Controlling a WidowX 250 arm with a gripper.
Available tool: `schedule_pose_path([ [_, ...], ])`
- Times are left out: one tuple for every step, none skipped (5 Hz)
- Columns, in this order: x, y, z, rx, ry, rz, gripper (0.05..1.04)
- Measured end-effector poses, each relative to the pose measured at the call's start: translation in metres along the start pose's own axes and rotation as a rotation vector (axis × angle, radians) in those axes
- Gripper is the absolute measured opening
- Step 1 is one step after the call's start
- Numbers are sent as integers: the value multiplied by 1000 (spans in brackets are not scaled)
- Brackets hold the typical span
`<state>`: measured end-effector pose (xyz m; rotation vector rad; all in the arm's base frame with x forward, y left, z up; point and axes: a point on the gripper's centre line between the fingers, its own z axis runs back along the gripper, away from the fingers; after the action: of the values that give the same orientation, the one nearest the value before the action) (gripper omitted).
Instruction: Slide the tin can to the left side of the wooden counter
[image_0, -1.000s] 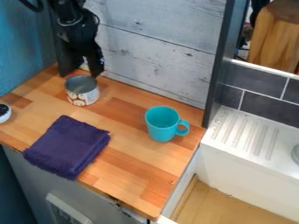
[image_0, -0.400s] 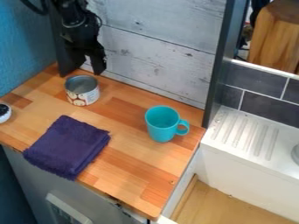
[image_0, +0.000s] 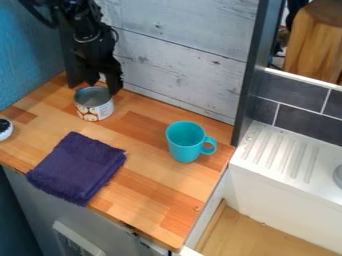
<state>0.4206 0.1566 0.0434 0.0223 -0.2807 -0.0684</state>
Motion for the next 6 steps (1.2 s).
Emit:
schedule_pose_path([
  [-1, 1, -2, 11, -1, 32, 1001],
  [-6, 5, -6, 43, 14, 45, 1001],
  [-13, 7, -4, 58, 59, 37, 1001],
  [-30, 3, 1, 46, 134, 7, 1001],
  [-46, -2, 5, 16, 213, -18, 1001],
  [-66, 3, 12, -7, 282, -13, 1001],
])
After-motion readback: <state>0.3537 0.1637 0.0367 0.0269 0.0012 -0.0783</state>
